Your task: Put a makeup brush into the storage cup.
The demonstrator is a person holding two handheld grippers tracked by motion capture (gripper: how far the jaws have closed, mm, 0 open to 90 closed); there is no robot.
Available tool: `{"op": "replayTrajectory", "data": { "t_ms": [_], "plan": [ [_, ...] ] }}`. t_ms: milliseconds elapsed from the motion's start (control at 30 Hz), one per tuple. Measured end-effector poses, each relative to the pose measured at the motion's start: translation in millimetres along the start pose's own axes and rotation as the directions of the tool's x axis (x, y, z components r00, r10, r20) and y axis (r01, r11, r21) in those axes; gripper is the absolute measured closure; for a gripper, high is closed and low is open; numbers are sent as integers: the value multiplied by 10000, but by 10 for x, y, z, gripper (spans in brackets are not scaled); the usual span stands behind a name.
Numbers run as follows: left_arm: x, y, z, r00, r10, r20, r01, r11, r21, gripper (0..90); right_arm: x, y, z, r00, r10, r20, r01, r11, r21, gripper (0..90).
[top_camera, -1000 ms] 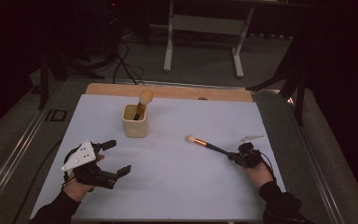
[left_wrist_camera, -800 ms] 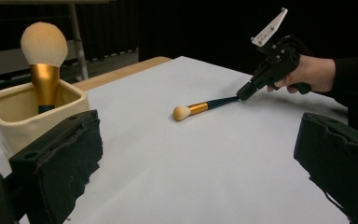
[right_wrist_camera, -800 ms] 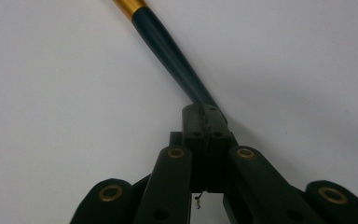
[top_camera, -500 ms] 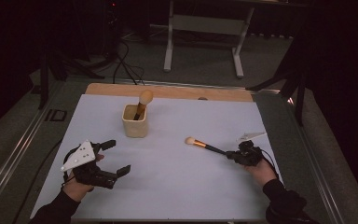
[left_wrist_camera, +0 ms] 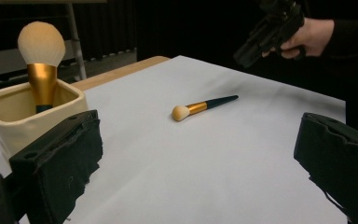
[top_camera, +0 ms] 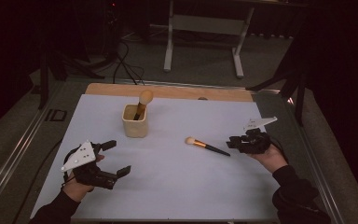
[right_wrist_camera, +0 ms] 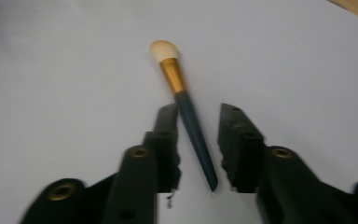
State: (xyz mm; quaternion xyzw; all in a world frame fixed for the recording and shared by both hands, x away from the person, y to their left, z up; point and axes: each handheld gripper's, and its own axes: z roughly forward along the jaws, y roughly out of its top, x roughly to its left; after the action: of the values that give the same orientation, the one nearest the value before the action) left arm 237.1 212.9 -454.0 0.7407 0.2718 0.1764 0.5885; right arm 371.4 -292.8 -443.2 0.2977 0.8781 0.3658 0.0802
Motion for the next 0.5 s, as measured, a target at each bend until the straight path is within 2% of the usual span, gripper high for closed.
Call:
{"op": "replayTrajectory", "data": {
  "t_ms": [233, 367, 500],
  "plan": [
    [0, -2, -5, 10000, -29, 26, 29, 10000, -31, 15, -19, 178, -29, 9963, -849, -95, 854, 9930, 815, 511],
    [-2, -1, -5, 10000, -38, 52, 38, 10000, -48, 15, -24, 239, 0, 9930, -1109, -395, 1148, 9866, 1163, 436],
    [-3, -1, -4, 10000, -42, 76, 42, 10000, -60, 15, -18, 296, 27, 9880, -1438, -567, 1504, 9787, 1396, 404]
  ]
}}
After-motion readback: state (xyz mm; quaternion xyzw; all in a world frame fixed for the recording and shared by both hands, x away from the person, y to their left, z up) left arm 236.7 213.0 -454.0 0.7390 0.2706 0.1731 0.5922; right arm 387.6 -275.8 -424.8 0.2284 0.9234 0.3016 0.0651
